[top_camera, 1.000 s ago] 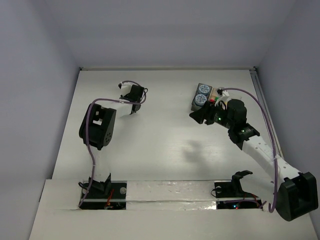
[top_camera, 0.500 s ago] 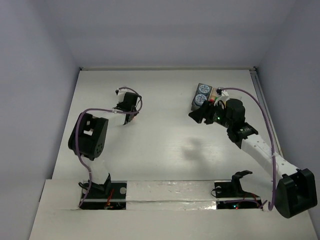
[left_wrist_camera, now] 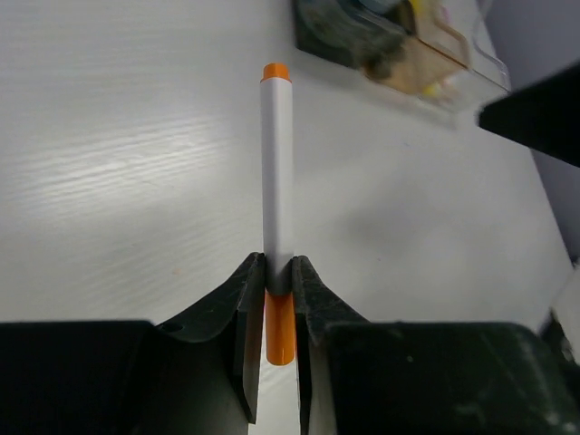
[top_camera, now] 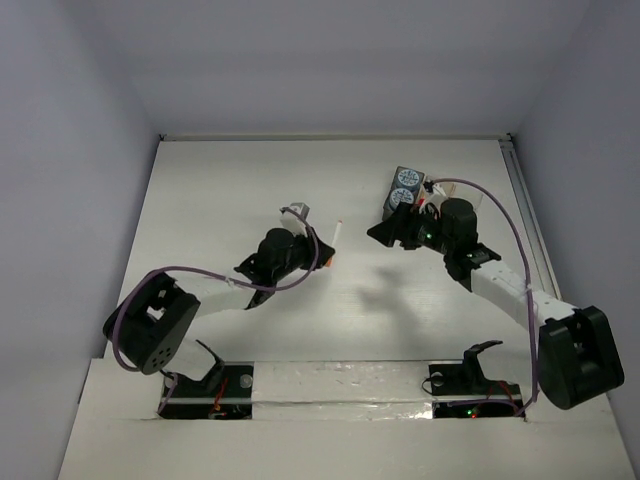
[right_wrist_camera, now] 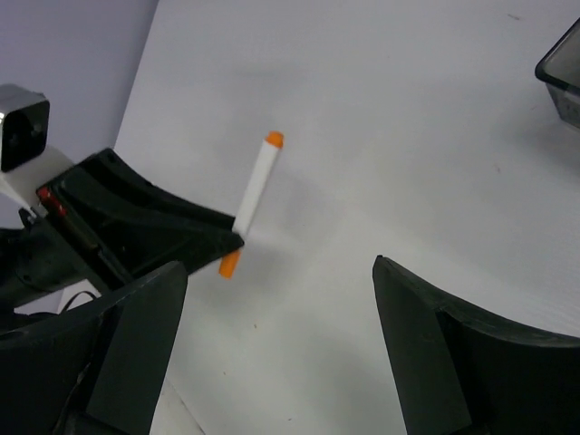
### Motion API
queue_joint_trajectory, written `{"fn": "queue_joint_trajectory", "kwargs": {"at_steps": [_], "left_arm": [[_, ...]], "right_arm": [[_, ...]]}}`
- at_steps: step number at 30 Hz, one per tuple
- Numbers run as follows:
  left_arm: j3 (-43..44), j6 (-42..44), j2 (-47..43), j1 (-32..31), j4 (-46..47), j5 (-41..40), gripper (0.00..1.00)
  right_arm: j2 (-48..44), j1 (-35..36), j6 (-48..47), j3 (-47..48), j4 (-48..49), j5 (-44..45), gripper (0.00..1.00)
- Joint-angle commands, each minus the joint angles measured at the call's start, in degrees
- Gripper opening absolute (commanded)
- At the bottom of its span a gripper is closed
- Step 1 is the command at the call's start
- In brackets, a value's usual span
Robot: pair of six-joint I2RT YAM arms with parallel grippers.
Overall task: Sort the stationery into containers
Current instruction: Pick up the pen from the center of the board.
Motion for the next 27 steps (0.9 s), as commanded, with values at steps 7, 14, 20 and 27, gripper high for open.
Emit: {"fn": "queue_joint_trajectory", "kwargs": {"at_steps": [7, 14, 20, 27], "left_arm": [[1.16, -3.67, 1.41, -6.72, 19.33, 9.11, 0.0], [3.27, -4.9, 5.45, -8.56, 23.1, 10.78, 0.0], [4.15, -5.52, 6.6, -9.09, 24.69, 11.57, 0.0], [4.86, -4.12, 6.43, -9.62, 22.67, 11.75, 0.34]], "right_arm": [[3.93, 0.51, 4.05, -1.02, 10.31, -6.16, 0.9], [5.16, 0.51, 5.19, -1.73, 12.51, -7.49, 0.7], [5.96, 0.51, 5.63, -2.08, 13.3, -7.84, 0.31], [5.52, 0.51, 4.76, -1.9, 12.16, -6.09, 0.0]]}}
